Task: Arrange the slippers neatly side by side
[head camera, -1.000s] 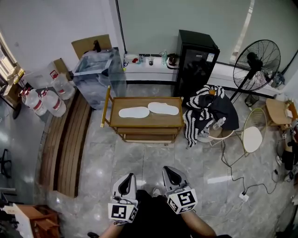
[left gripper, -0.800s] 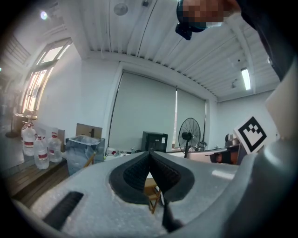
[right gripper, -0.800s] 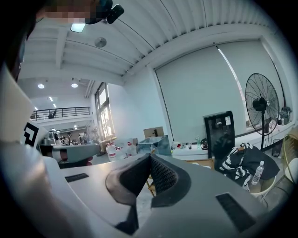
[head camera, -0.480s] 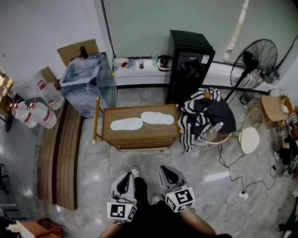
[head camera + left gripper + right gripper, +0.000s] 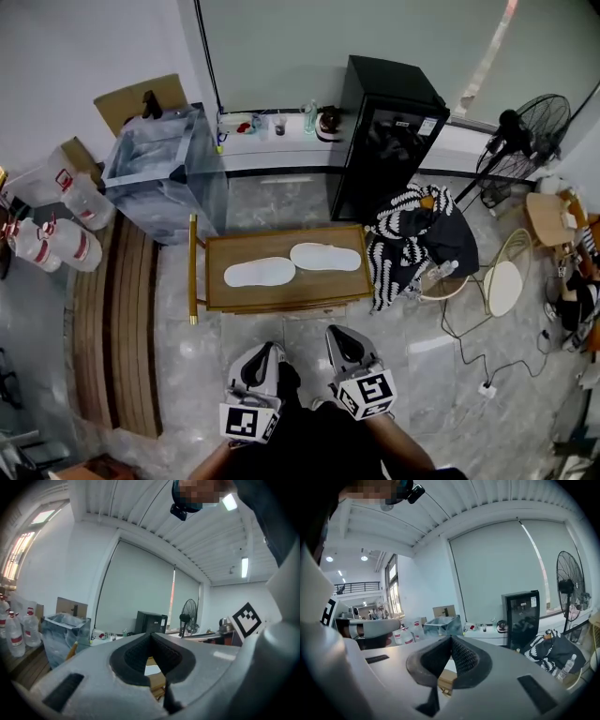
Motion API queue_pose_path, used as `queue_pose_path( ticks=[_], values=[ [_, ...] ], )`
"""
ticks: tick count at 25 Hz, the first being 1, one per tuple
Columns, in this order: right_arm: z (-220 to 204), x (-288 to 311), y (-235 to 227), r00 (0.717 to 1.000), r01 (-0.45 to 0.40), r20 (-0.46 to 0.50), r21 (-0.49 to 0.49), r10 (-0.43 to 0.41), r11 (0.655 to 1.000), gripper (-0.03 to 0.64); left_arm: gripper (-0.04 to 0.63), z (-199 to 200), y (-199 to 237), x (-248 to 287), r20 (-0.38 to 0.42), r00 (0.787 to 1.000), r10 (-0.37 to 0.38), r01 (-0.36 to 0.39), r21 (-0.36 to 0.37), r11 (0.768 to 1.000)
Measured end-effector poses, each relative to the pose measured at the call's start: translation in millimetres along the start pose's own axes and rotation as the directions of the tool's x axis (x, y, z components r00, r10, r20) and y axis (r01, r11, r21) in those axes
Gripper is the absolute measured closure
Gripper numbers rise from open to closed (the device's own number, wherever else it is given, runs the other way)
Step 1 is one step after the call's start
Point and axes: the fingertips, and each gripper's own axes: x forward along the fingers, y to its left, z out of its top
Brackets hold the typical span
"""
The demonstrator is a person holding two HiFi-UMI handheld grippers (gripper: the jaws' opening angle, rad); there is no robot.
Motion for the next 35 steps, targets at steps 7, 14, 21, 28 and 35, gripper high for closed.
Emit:
queue_pose_path(
  ticks=[7,14,21,28,35],
  values=[
    [10.0,71.5,-16.3,0.998,0.057,-0.027,-0.006,-0.057,0.998,0.609,0.583,13.6,59.3,49.5,-0.003,1.000,-0.031,0.031,0.000,1.000],
    [6.6,107.3,-41.3,0.993,0.083,-0.084,-0.042,-0.087,0.996,0.609,0.583,17.1,77.4,81.5,-0.026,0.998,-0.056,0.056,-0.009,0.998],
    [-10.9,141.4,-83.7,0.982,0.057,-0.175,-0.052,-0.065,0.997,0.609,0.583,19.4,73.5,119.1,-0.017,0.999,-0.038,0.038,-0.005,0.999],
    [-29.5,179.0,-125.9,0.961,-0.017,-0.277,-0.098,-0.011,0.995,0.609,0.583,27.6,70.5,161.0,-0.005,1.000,0.018,-0.019,-0.022,1.000],
    [-68.0,216.7,-166.2,0.897,-0.149,-0.441,-0.233,0.032,0.961,0.597,0.583,16.1,61.6,197.2,-0.033,0.999,0.043,-0.044,-0.023,0.999]
  ],
)
